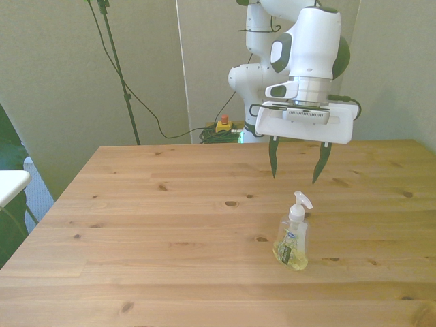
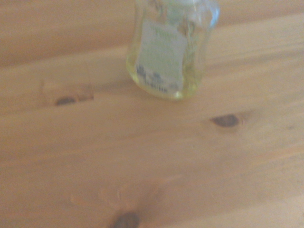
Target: Stand the sanitizer
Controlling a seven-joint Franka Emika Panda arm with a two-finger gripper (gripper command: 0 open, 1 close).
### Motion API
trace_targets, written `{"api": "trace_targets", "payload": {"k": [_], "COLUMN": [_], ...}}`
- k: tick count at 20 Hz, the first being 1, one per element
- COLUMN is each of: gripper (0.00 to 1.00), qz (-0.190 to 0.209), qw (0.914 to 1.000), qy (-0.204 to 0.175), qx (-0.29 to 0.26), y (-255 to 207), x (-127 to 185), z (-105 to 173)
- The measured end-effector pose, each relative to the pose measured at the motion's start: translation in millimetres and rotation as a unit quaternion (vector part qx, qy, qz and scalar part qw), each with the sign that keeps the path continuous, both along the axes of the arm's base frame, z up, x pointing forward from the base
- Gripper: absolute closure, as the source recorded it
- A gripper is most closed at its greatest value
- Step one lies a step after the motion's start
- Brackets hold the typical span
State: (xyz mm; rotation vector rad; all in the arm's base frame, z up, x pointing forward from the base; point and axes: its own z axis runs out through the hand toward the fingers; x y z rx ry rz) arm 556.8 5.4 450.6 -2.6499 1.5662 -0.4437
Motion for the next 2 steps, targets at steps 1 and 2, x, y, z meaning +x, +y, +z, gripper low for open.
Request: {"api": "trace_targets", "payload": {"k": [1,2], "gripper": [0.0,0.0], "qz": [0.01,0.019], "qw": [0.9997,0.9989], "qy": [0.02,0.042], "qx": [0.002,0.005], "y": [-2.2,-4.1], "x": [-8.0,-16.2], "z": [0.6,0.5]}}
